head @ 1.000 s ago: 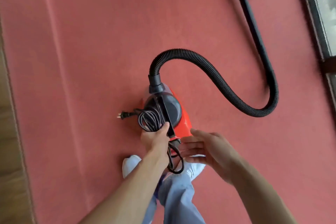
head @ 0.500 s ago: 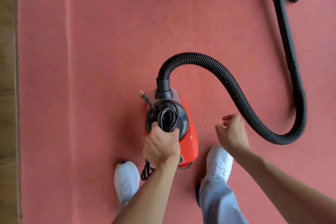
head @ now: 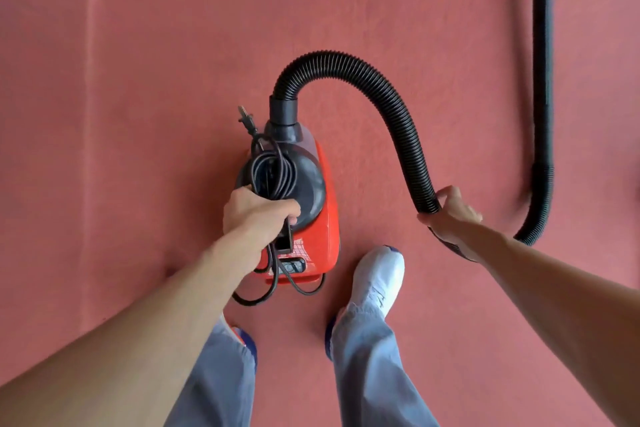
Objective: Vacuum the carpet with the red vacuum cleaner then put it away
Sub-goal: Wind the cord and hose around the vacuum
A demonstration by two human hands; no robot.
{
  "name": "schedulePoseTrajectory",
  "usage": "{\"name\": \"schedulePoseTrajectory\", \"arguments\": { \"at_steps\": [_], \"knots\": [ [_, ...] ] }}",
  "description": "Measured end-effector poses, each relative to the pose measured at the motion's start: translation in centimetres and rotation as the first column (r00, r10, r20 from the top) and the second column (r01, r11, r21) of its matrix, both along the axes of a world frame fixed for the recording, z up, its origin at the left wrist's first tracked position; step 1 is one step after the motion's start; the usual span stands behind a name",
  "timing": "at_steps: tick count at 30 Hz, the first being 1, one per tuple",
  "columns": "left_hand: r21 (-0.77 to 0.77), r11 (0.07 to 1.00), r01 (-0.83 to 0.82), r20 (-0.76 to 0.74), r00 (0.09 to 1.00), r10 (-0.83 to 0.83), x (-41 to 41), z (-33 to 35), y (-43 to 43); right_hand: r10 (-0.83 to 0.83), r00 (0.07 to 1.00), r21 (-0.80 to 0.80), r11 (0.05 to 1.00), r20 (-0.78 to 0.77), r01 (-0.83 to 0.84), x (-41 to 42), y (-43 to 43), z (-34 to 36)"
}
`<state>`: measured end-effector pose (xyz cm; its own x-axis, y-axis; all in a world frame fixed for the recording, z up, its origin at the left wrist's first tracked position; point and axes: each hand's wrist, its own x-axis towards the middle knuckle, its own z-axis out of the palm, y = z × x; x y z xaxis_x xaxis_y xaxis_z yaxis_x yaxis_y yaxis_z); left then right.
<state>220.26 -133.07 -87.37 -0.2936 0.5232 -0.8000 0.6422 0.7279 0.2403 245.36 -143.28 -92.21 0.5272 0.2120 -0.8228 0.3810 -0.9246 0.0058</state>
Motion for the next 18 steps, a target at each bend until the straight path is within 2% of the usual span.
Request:
{"name": "schedulePoseTrajectory", "arguments": {
  "at_steps": [3, 6, 8, 10, 12, 14, 18],
  "knots": [
    [-0.054, 0.998, -0.028, 0.121, 0.992, 0.034, -0.6, 0.2, -0.3, -0.004, 0.992, 0.146, 0.989, -0.126, 0.023, -1.7, -0.3, 1.0],
    [-0.078, 0.996, -0.033, 0.235, 0.971, 0.051, -0.9, 0.3, -0.4, -0.002, 0.996, 0.344, 0.938, -0.086, 0.031, -3.8, 1.4, 3.2],
    [-0.058, 0.998, -0.024, 0.296, 0.954, 0.040, -1.3, 0.5, -0.6, -0.086, 0.992, 0.471, 0.874, -0.095, 0.120, -5.5, 4.0, 5.3],
    [-0.023, 1.000, 0.009, 0.347, 0.938, 0.000, -1.9, 0.6, -0.9, -0.217, 0.954, 0.559, 0.774, -0.206, 0.297, -7.3, 7.0, 6.7],
    [0.017, 0.998, 0.057, 0.414, 0.908, -0.059, -2.7, 0.6, -1.2, -0.314, 0.905, 0.575, 0.699, -0.288, 0.425, -9.2, 9.9, 7.2],
    [0.045, 0.996, 0.077, 0.494, 0.865, -0.089, -3.2, 0.9, -1.5, -0.373, 0.868, 0.561, 0.663, -0.326, 0.496, -11.2, 12.4, 7.4],
    [0.041, 0.991, -0.124, 0.643, 0.763, 0.068, -3.6, 1.6, -2.2, -0.476, 0.810, 0.531, 0.614, -0.342, 0.584, -14.5, 15.1, 6.8]
  ]
}}
